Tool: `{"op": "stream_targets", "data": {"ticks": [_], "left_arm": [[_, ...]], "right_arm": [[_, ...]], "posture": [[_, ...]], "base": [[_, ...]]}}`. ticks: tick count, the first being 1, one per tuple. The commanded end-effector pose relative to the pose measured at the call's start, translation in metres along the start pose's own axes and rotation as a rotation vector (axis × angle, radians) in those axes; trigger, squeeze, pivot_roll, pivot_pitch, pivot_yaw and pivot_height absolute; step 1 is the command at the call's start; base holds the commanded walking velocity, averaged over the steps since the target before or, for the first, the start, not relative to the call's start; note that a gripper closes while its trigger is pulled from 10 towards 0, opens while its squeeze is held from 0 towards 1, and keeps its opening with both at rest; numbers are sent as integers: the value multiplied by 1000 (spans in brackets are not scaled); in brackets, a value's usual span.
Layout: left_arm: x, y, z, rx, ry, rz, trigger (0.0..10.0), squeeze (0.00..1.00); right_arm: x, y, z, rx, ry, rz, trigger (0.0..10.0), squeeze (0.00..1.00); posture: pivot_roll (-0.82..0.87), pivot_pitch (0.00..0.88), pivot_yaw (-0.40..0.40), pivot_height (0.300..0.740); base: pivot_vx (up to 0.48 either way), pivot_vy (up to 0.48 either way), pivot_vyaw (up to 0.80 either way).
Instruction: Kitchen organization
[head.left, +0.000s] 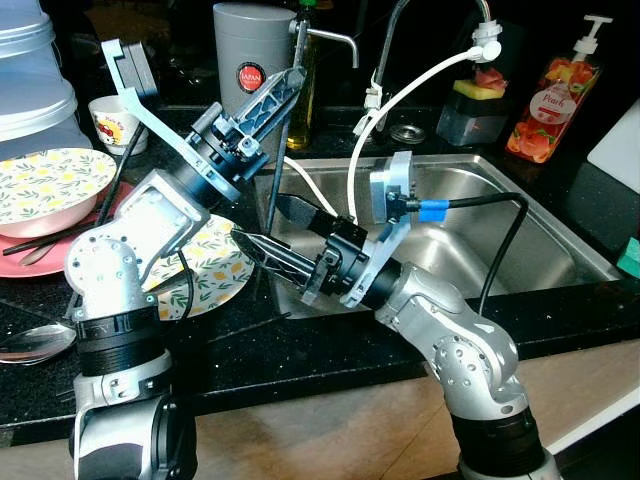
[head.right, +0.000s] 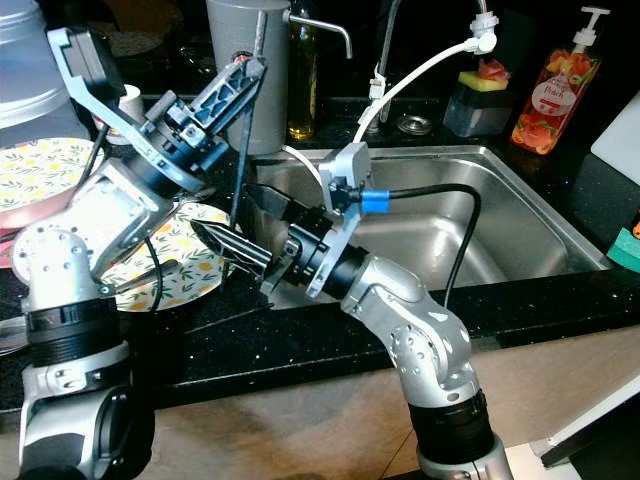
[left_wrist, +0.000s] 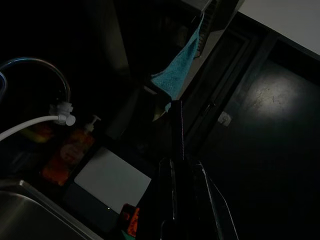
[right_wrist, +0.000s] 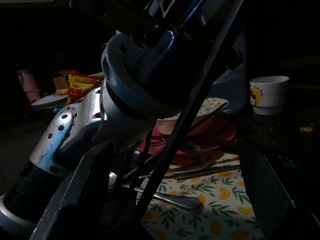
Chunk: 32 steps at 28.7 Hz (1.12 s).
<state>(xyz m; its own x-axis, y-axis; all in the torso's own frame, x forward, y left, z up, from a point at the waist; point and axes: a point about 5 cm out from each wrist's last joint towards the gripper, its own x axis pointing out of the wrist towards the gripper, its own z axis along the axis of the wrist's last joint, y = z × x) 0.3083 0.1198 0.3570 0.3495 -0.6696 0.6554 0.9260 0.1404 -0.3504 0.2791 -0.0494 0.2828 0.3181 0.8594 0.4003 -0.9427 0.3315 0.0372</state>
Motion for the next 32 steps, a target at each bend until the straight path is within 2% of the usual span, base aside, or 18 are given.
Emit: {"op": "stream_targets", "data": {"ticks": [1, 2, 27, 28, 29, 30, 31, 32], "left_arm": [[-1, -3, 1, 7, 4, -24, 0, 0], [-1, -3, 2, 8, 1, -24, 0, 0], [2, -6, 0, 18, 10, -35, 0, 0], [2, -5, 0, 23, 9, -29, 3725, 1000], [2, -3, 1, 25, 4, -10, 7725, 1000], [2, -3, 1, 25, 4, -10, 7725, 1000], [2, -2, 2, 25, -4, 1, 10000, 1000], [2, -2, 2, 25, -4, 1, 10000, 1000]], "right_arm": [[-2, 2, 0, 18, 0, 2, 10000, 0], [-3, 2, -1, 31, -5, -1, 0, 0], [-2, 3, 1, 50, -11, 9, 0, 0], [-2, 3, 1, 50, -11, 9, 0, 0], [-2, 3, 1, 50, -11, 10, 0, 0], [-2, 3, 1, 50, -11, 10, 0, 0], [-2, 3, 2, 50, -11, 10, 0, 0], [-2, 3, 2, 50, -11, 10, 0, 0]], "posture": [[-21, 115, -39, 740], [-21, 115, -39, 740], [-21, 105, -43, 740], [-21, 105, -43, 740], [-22, 103, -42, 740], [-22, 103, -42, 740], [-23, 101, -43, 740], [-23, 101, -43, 740]], "base": [[0, 0, 0], [0, 0, 0], [0, 0, 0], [0, 0, 0], [0, 0, 0], [0, 0, 0], [0, 0, 0], [0, 0, 0]]}}
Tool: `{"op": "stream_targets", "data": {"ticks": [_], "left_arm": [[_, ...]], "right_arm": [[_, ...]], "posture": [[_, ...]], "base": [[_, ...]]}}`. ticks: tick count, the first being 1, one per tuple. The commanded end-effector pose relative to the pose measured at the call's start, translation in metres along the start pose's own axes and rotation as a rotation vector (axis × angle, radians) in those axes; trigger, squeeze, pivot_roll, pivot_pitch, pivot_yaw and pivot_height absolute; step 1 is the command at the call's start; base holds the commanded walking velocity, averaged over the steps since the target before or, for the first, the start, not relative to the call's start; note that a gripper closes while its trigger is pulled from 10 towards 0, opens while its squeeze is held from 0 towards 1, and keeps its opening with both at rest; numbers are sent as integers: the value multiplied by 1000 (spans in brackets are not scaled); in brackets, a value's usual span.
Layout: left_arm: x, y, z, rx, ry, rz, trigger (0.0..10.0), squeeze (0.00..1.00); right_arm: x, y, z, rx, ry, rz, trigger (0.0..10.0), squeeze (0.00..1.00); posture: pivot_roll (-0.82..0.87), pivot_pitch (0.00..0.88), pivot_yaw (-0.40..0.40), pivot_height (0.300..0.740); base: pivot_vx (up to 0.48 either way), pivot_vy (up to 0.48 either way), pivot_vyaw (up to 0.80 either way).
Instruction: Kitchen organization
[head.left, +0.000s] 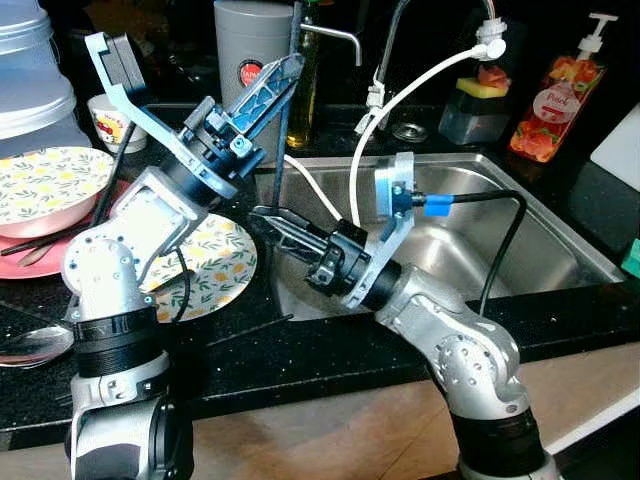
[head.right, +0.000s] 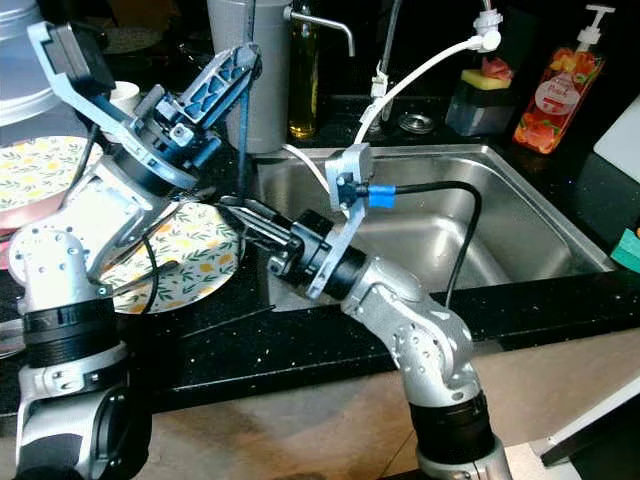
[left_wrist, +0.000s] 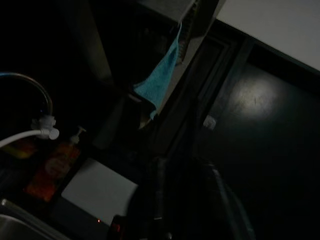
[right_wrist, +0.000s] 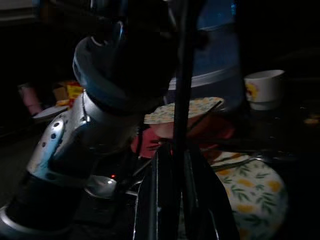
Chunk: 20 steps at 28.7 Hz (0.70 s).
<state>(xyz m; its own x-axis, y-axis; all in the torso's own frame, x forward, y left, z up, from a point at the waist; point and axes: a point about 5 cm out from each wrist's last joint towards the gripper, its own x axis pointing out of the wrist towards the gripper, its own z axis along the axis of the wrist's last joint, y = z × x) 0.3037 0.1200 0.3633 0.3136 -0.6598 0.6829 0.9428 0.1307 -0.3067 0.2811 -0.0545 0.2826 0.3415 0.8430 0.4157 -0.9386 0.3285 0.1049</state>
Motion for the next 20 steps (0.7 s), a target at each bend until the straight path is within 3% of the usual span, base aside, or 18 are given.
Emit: {"op": "stream_targets", "data": {"ticks": [1, 9, 13, 14, 20], "left_arm": [[-1, 6, 1, 3, 0, 51, 10000, 1000], [-3, 8, 7, 33, -26, 71, 10000, 1000], [-9, 18, 20, 112, -115, 200, 10000, 1000], [-11, 21, 28, 116, -157, 222, 10000, 0], [-16, 24, 42, 163, -226, 261, 10000, 0]], "right_arm": [[1, 7, 0, -13, 9, 37, 0, 0], [-2, 4, 2, -22, 15, 31, 0, 0], [-14, -8, 2, -59, 52, -18, 0, 0], [-17, -13, 3, -68, 58, -40, 0, 0], [-27, -28, 9, -109, 63, -120, 0, 0]], "posture": [[-25, 97, -44, 740], [-23, 92, -44, 740], [-22, 93, -46, 740], [-22, 93, -46, 740], [-21, 99, -46, 740]], "base": [[0, 0, 0], [0, 0, 0], [0, 0, 0], [0, 0, 0], [0, 0, 0]]}}
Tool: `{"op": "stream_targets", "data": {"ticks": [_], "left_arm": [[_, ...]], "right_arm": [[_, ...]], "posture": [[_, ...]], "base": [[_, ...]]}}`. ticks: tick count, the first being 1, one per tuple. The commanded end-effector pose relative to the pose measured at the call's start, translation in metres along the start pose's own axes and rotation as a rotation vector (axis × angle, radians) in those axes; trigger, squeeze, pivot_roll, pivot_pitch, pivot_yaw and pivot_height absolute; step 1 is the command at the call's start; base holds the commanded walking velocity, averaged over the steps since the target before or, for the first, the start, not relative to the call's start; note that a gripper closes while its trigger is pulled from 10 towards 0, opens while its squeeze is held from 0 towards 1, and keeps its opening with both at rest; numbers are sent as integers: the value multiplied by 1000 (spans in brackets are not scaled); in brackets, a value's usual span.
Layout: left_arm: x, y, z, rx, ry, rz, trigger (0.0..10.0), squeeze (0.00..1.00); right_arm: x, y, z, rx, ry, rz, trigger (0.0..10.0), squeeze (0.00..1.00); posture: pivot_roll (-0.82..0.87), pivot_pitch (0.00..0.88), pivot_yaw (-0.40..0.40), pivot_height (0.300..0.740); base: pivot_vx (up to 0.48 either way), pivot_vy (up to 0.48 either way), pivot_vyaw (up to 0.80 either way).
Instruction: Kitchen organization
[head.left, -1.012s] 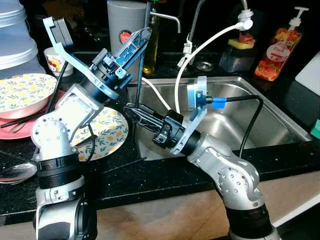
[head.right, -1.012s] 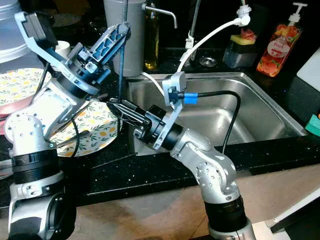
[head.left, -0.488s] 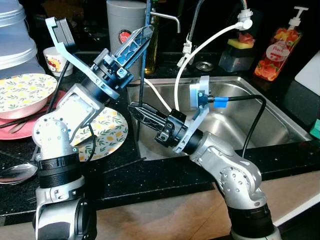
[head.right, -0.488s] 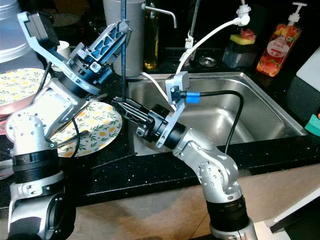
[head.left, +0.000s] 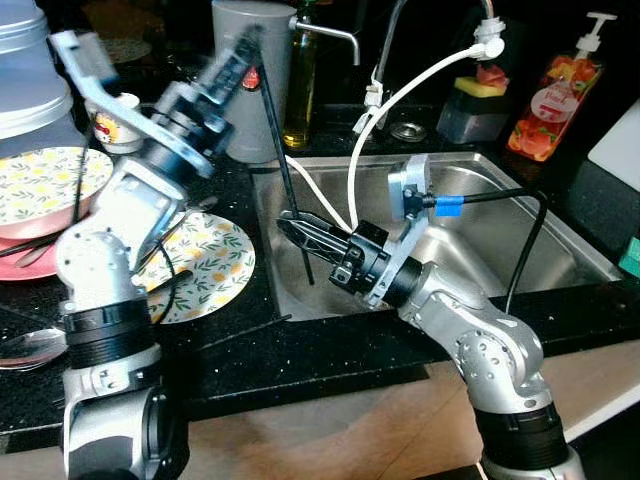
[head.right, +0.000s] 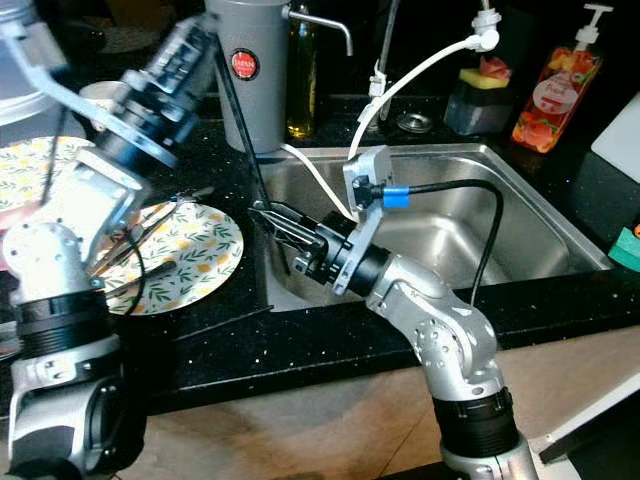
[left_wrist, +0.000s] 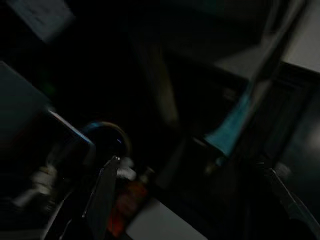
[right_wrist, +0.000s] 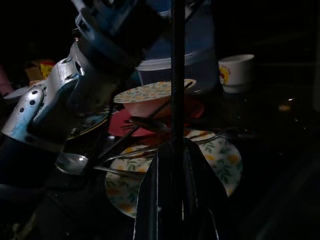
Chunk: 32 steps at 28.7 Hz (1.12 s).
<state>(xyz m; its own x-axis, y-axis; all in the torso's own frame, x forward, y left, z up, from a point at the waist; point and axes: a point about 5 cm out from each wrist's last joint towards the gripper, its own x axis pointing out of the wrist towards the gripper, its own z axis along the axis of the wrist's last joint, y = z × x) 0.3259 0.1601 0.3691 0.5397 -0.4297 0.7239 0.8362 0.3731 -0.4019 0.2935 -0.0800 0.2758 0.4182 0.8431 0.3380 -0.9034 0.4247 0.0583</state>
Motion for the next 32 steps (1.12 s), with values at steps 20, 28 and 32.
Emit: {"op": "stream_targets", "data": {"ticks": [20, 28, 32], "left_arm": [[-5, 7, -78, 766, 728, -56, 10000, 0], [-11, 6, -92, 833, 850, -102, 10000, 0], [-18, 7, -101, 832, 926, -127, 10000, 0]], "right_arm": [[-32, -108, -8, -388, 261, -648, 0, 0], [-32, -131, -23, -546, 422, -654, 0, 0], [-25, -134, -33, -603, 495, -596, 0, 0]], "posture": [[-18, 108, -38, 740], [-18, 112, -38, 740], [-20, 114, -36, 740]], "base": [[0, 0, 0], [0, 0, 0], [0, 0, 0]]}}
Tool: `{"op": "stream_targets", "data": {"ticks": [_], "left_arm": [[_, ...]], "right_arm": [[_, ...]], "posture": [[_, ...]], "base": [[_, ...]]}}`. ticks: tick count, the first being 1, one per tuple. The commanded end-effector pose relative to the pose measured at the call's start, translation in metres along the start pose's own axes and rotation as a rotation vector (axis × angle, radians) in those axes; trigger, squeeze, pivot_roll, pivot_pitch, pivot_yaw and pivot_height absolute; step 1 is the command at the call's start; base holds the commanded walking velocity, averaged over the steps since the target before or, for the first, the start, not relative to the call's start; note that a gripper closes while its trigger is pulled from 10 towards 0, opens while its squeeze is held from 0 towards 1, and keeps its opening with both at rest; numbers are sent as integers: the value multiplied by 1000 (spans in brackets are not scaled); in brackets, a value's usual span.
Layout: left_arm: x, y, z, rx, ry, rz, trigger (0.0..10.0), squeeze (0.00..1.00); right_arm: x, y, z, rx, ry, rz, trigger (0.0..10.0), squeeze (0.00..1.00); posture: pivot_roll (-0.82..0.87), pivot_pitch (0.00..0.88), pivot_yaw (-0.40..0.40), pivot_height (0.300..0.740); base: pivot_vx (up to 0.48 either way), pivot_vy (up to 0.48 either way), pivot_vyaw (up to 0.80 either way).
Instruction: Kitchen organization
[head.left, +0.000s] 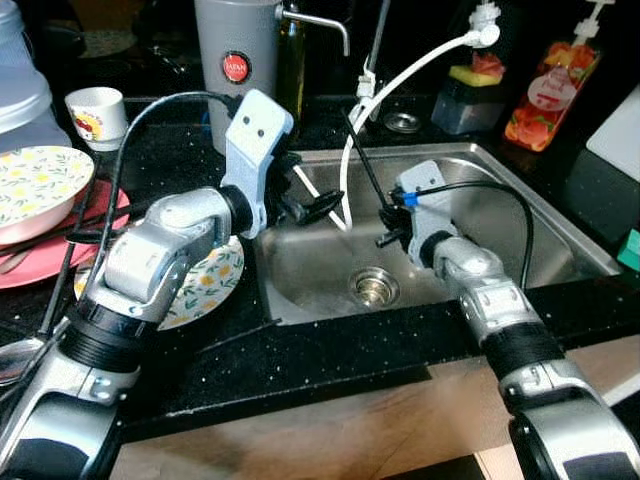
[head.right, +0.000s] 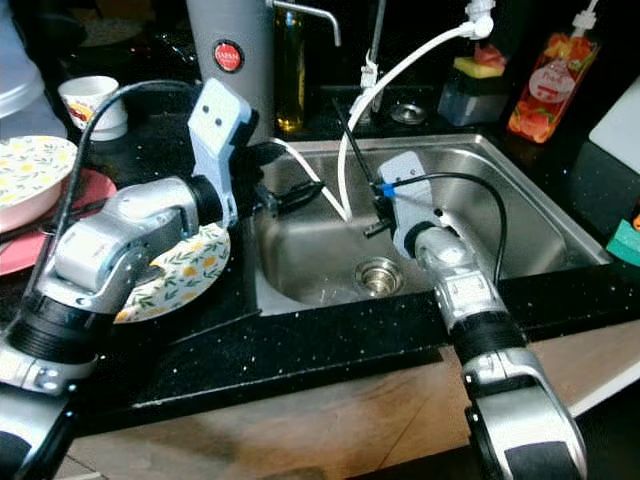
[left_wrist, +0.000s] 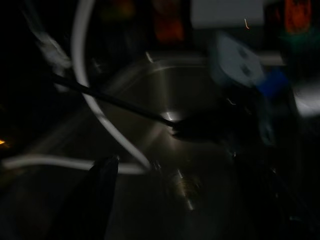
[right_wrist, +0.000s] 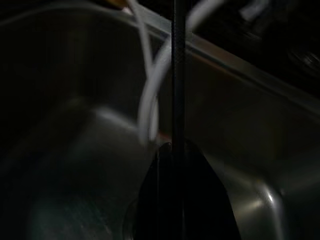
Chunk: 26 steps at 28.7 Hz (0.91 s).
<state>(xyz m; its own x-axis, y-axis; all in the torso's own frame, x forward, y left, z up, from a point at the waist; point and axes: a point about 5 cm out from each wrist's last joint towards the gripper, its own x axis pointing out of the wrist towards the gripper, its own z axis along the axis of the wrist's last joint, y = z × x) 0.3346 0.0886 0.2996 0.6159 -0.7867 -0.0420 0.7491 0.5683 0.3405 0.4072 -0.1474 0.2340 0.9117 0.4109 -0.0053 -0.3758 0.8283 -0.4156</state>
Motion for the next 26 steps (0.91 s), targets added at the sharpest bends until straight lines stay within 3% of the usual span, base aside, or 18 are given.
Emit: {"op": "stream_targets", "data": {"ticks": [1, 6, 10, 11, 12, 13, 14, 16, 17, 18, 19, 26], "left_arm": [[0, -4, -4, 39, 35, -17, 10000, 0], [-2, -7, -9, 57, 72, -37, 10000, 0], [-3, -8, -11, 40, 87, -39, 10000, 0], [-3, -7, -12, 37, 95, -37, 10000, 0], [-3, -7, -12, 37, 95, -37, 10000, 0], [-4, -7, -14, 34, 104, -36, 10000, 0], [-5, -7, -15, 25, 112, -41, 10000, 0], [-5, -8, -16, 19, 116, -44, 10000, 0], [-5, -9, -19, 13, 131, -51, 10000, 0], [-5, -9, -19, 13, 131, -51, 10000, 0], [-6, -9, -21, 11, 153, -50, 10000, 0], [-8, -5, -30, 25, 226, -31, 10000, 0]], "right_arm": [[3, 6, -6, -53, 24, 35, 0, 0], [8, 14, -10, -119, 64, 82, 0, 0], [9, 15, -10, -118, 80, 102, 275, 0], [10, 16, -10, -105, 94, 124, 3176, 0], [10, 16, -10, -105, 94, 124, 3176, 0], [11, 15, -10, -89, 103, 140, 4235, 0], [11, 15, -10, -66, 112, 160, 4627, 0], [11, 15, -10, -41, 117, 178, 4784, 0], [11, 16, -10, -22, 126, 201, 8902, 0], [11, 16, -10, -22, 126, 201, 8902, 0], [11, 17, -11, -14, 133, 228, 10000, 0], [10, 19, -11, 27, 142, 294, 10000, 0]], "posture": [[-20, 114, -36, 740], [-18, 122, -44, 740], [-18, 124, -47, 740], [-20, 124, -49, 740], [-20, 124, -49, 740], [-20, 124, -49, 740], [-23, 124, -50, 740], [-23, 124, -50, 740], [-25, 125, -53, 740], [-25, 125, -53, 740], [-24, 124, -54, 740], [-24, 117, -56, 740]], "base": [[0, 0, 0], [0, 0, 0], [0, 0, 0], [0, 0, 0], [0, 0, 0], [0, 0, 0], [0, 0, 0], [0, 0, 0], [0, 0, 0], [0, 0, 0], [0, 0, 0], [0, 0, 0]]}}
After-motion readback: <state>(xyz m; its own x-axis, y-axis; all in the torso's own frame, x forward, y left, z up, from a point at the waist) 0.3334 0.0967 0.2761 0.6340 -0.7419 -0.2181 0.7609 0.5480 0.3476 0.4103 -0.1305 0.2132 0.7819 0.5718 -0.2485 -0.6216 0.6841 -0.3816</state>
